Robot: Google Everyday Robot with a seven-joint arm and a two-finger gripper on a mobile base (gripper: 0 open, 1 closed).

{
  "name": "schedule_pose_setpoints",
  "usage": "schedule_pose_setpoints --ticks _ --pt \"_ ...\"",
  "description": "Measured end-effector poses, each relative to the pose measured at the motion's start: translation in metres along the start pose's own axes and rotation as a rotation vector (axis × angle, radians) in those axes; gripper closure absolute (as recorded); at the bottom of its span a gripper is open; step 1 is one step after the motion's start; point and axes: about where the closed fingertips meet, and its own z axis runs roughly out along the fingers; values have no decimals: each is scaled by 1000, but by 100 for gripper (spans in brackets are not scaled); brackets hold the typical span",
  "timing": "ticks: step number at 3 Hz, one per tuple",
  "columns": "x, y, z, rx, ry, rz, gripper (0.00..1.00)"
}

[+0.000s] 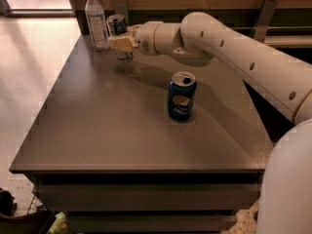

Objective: Move redbull can near blue plastic bottle

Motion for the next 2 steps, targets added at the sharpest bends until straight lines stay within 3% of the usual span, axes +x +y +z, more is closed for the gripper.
schedule_pose_setpoints --ticks 2 --pt "8 -31 37 68 -48 78 100"
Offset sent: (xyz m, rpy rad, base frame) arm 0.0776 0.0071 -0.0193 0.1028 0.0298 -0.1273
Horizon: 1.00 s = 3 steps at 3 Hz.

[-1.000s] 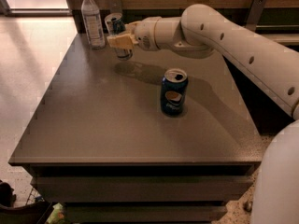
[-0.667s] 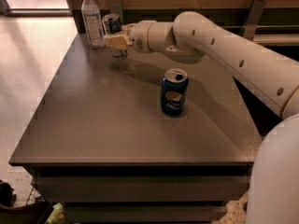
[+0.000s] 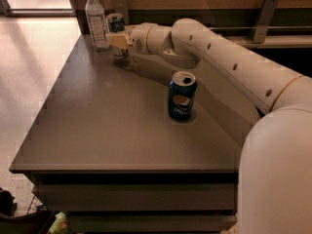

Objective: Move redbull can near blue plastic bottle

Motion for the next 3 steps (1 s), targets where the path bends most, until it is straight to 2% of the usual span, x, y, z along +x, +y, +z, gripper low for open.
schedule_pose_setpoints --ticks 3 --pt "25 -47 -4 60 -14 -31 100"
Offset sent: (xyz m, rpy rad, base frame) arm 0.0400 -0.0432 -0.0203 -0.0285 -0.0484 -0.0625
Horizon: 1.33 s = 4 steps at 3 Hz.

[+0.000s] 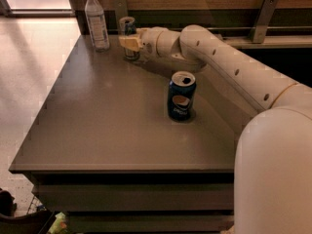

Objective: Move redbull can near blue plastic bottle

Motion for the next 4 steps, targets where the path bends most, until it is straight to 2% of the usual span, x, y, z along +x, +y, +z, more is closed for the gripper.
schedule_pose_setpoints --ticks 1,2,3,4 --pt "7 -4 -2 5 -2 0 100" --pt "7 -1 0 1 -2 1 83" --pt "7 2 3 -4 -2 1 52" --pt "7 3 5 -7 -3 2 29"
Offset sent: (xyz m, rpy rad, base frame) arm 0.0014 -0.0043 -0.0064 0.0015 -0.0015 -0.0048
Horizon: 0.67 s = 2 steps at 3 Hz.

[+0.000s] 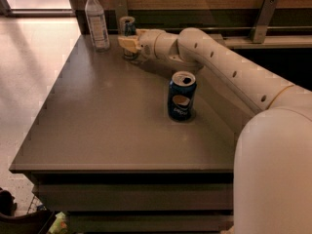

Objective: Move redbull can near blue plastic bottle

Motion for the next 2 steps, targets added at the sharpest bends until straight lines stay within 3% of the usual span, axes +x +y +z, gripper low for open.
schedule_pose_setpoints --ticks 1,2 --pt "0 2 2 -4 0 1 5" --pt "0 4 3 -7 0 1 0"
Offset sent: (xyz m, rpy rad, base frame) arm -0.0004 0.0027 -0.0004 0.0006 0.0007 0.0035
